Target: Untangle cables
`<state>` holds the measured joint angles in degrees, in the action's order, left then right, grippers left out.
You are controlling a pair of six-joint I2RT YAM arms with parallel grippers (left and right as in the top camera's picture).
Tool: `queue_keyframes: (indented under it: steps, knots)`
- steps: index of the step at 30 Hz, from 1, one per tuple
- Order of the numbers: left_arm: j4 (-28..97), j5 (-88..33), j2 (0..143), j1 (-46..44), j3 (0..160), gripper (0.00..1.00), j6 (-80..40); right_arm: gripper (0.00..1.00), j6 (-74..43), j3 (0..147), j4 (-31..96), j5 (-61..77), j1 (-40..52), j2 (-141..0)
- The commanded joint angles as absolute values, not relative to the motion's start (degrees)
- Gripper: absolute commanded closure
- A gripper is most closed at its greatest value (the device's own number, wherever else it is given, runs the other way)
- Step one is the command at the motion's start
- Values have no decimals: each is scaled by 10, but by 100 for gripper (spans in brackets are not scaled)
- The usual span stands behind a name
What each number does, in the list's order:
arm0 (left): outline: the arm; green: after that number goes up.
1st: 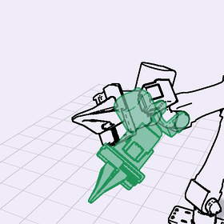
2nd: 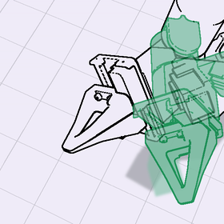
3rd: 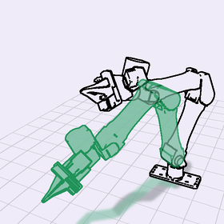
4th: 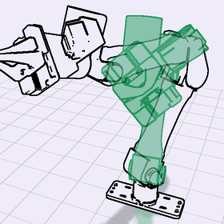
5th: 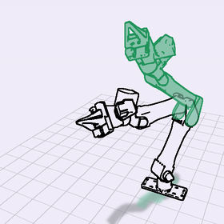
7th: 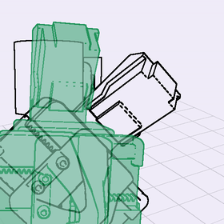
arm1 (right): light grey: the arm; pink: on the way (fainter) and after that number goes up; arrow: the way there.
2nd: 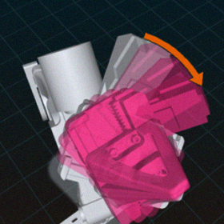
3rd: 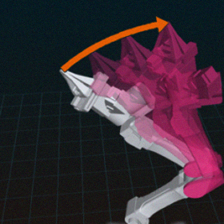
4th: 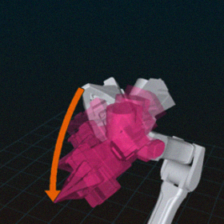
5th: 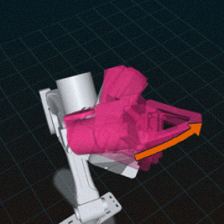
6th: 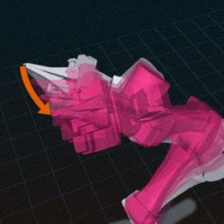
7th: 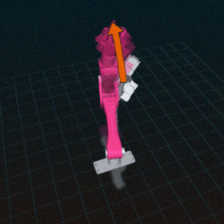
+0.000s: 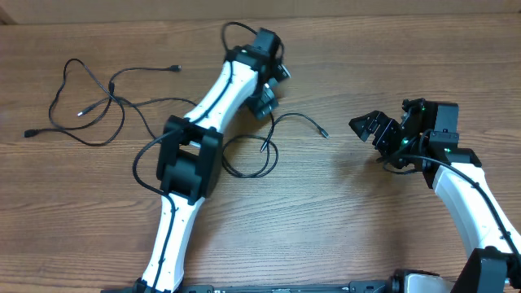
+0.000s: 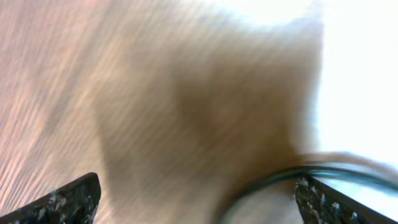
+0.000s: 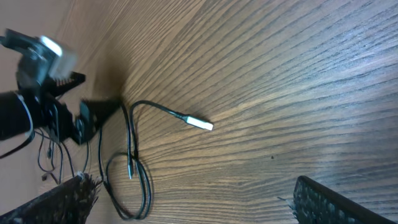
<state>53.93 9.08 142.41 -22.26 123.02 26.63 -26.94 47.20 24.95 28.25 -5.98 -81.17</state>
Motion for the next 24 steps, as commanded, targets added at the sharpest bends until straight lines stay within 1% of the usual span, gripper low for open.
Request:
queue_keyframes:
  steps: [1, 4, 8, 10, 14, 16, 17, 18, 19, 20, 21, 24]
  knots:
    - [521, 124, 1460, -164, 1211, 0, 133, 0, -266, 472, 248, 281, -62, -811]
    - [523, 124, 1460, -119, 1211, 4, 105, 0, -266, 472, 248, 281, -62, -811]
    - [536, 132, 1460, -75, 1211, 5, 89, 0, -266, 472, 248, 282, -62, -811]
    - [540, 156, 1460, -54, 1211, 9, 52, 0, -266, 472, 248, 282, -62, -811]
    - [561, 164, 1460, -12, 1223, 33, -30, 0, -266, 472, 248, 286, -62, -811]
    - [577, 146, 1460, 9, 1239, 40, -53, 0, -266, 472, 249, 286, -62, -811]
    - [587, 121, 1460, 21, 1253, 40, -53, 0, -266, 472, 249, 286, -62, -811]
    - [592, 105, 1460, 27, 1262, 35, -50, 0, -266, 472, 249, 286, -62, -811]
    - [608, 79, 1459, 36, 1286, 16, -32, 0, -266, 472, 249, 286, -62, -811]
    - [617, 74, 1459, 38, 1300, 7, -25, 0, -266, 472, 249, 286, -62, -811]
    - [631, 72, 1458, 39, 1320, 1, -14, 0, -266, 472, 248, 286, -62, -811]
    - [670, 72, 1457, 34, 1386, 0, 29, 0, -266, 472, 246, 286, -62, -811]
